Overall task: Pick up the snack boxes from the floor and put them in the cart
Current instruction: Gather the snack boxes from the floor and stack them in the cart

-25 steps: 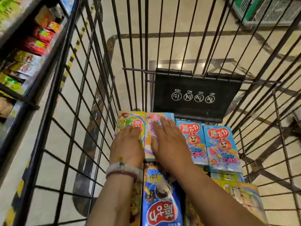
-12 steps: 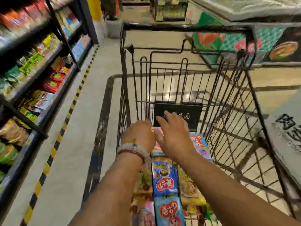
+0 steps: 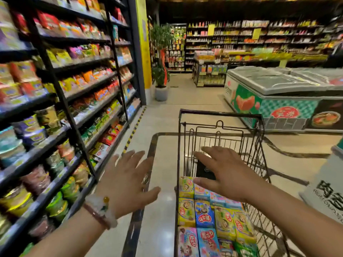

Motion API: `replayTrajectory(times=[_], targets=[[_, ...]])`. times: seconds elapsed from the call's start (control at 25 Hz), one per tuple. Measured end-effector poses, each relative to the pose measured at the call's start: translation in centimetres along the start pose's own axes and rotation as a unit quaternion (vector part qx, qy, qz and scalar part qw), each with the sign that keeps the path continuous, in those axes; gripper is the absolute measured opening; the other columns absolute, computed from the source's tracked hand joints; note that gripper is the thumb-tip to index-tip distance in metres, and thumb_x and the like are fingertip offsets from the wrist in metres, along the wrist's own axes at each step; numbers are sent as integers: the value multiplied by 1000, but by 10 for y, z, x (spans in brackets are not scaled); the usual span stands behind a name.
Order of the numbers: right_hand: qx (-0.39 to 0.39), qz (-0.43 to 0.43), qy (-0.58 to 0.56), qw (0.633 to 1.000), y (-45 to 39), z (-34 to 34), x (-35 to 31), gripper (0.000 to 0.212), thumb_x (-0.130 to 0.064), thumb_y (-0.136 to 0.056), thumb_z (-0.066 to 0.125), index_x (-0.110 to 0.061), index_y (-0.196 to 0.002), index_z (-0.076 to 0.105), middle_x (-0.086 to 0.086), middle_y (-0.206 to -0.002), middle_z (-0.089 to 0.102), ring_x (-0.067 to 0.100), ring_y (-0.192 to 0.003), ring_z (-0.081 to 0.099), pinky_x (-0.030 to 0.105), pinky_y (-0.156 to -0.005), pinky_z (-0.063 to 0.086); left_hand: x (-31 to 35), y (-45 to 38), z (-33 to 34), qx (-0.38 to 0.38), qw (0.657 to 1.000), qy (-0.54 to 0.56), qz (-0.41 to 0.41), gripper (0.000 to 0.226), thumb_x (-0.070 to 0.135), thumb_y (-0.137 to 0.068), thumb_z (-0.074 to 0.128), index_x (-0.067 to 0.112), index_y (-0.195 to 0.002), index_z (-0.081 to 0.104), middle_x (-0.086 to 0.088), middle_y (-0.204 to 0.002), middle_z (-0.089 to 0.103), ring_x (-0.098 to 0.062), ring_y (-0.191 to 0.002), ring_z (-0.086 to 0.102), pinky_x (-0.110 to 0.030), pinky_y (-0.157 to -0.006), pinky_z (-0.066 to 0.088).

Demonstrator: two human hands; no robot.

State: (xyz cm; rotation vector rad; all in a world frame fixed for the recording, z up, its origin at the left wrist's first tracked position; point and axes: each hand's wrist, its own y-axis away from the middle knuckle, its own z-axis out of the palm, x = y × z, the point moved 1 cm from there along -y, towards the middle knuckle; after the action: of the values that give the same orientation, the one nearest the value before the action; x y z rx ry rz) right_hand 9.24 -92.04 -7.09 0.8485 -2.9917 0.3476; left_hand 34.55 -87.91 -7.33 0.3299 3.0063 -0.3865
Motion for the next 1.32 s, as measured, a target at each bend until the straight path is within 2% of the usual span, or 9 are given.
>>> replayTrajectory(times=[0.12,0.24,0.32,0.48,0.72,0.84,1.0,1.16,1.32], targets=[[-18,-32,-43,998,18,-16,-31,109,-87,-64,-15,-33,-149,26,4,-152,33,27,-138,30,40,-112,20,-9,49,-30,-19,998,-27,-45,79,75,-71,32,25,-126,59,-4,-129,59,-28,-121,55,-44,-101,25],[-28,-64,-57,996,30,-17,-51,111,-89,-55,-20,-40,-151,7,0,-157,19,22,-142,17,34,-114,14,-3,84,-49,-31,996,-23,-74,103,88,-61,3,34,-147,24,5,-153,27,-19,-141,24,-41,-114,16],[-30,-90,-51,994,38,-19,-61,105,-91,-58,-12,-42,-150,1,-2,-158,15,21,-143,14,33,-114,13,6,104,-58,-38,996,-9,-82,106,88,-57,0,36,-148,16,10,-155,20,-12,-142,18,-34,-114,17],[-37,-149,-51,987,55,-22,-71,91,-78,-66,-4,-44,-149,1,-4,-158,11,20,-142,11,32,-114,12,25,137,-69,-30,993,11,-116,96,81,-63,6,38,-147,17,13,-155,19,-10,-140,21,-31,-112,19],[-17,-262,-79,962,74,-28,-89,102,-83,-68,-12,-34,-150,22,4,-155,26,26,-141,23,41,-115,14,63,193,-80,-37,972,-8,-233,99,81,-62,4,34,-148,23,8,-155,21,-15,-140,22,-35,-113,18],[-25,-323,-79,943,77,-29,-112,105,-83,-63,-16,-35,-151,17,4,-157,22,24,-143,17,41,-116,9,77,236,-89,-62,952,-20,-298,105,84,-58,-2,35,-149,18,7,-157,15,-16,-143,17,-37,-115,16],[-24,-406,-80,910,91,-43,-165,109,-87,-58,-17,-37,-151,11,0,-157,16,21,-143,10,39,-116,2,86,305,-110,-58,923,-36,-380,117,92,-52,-12,34,-148,24,7,-155,22,-16,-142,21,-37,-114,17],[-23,-485,-106,868,123,-66,-229,100,-87,-64,-1,-39,-150,12,-3,-157,14,19,-142,6,37,-116,1,97,384,-130,-28,890,-51,-453,112,92,-59,-4,31,-145,33,3,-152,31,-20,-140,28,-40,-112,22],[-8,-560,-121,820,172,-83,-302,94,-78,-65,-3,-40,-150,10,-4,-155,16,18,-140,8,35,-115,3,120,477,-152,-32,851,-78,-518,109,92,-62,-1,31,-145,33,4,-150,34,-20,-137,33,-39,-111,26]])
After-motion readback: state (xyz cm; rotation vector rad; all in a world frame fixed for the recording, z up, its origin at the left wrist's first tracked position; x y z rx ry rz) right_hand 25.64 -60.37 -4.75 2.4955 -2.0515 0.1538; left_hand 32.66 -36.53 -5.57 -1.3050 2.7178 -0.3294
